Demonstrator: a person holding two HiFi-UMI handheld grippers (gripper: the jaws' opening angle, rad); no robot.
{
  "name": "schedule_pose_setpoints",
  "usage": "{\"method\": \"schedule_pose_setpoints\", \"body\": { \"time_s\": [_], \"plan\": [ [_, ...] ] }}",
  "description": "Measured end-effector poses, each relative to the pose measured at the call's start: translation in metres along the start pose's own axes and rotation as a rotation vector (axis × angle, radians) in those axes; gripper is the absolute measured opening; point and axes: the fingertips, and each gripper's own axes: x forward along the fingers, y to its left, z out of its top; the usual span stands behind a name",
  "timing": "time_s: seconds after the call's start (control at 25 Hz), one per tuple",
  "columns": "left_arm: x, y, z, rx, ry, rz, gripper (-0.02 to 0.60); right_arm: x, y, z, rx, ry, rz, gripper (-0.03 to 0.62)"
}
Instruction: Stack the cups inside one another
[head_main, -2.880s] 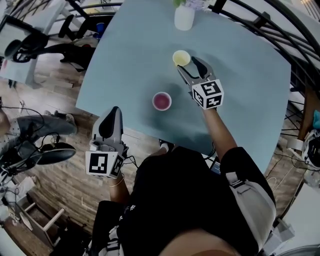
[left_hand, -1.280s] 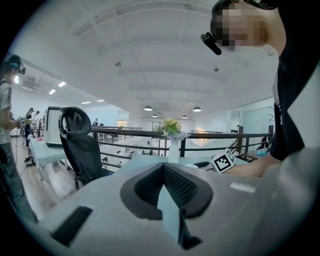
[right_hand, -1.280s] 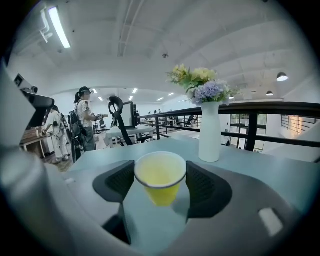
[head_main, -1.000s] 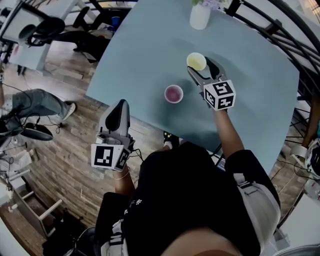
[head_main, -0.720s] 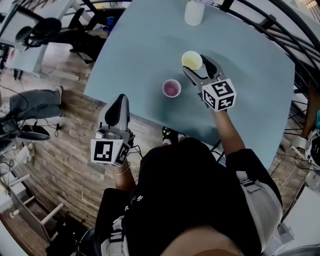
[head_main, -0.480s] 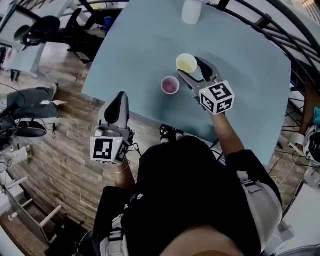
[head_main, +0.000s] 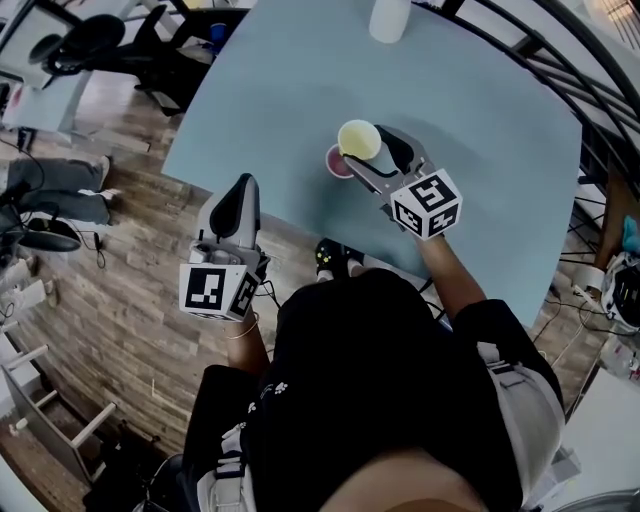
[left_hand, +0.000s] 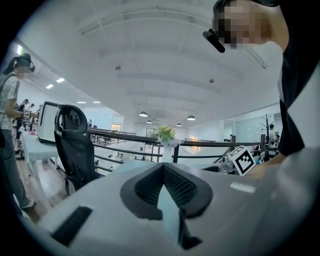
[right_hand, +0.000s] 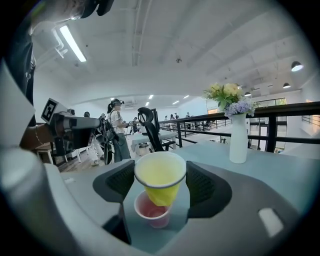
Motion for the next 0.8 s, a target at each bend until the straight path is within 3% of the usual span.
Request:
{"method": "schedule_pose_setpoints", "body": {
  "time_s": [0.28, 0.8],
  "plan": [
    [-0.006, -0.003, -0.001, 0.005, 0.005, 0.006, -0.017, 0.003, 0.014, -0.016, 0.001, 0.036, 0.041, 0.327],
    [-0.016, 0.004, -0.005, -0.001, 0.011, 0.043, -0.017, 0.018, 0.013, -0.053, 0.005, 0.122, 0.034, 0.327]
  ]
}}
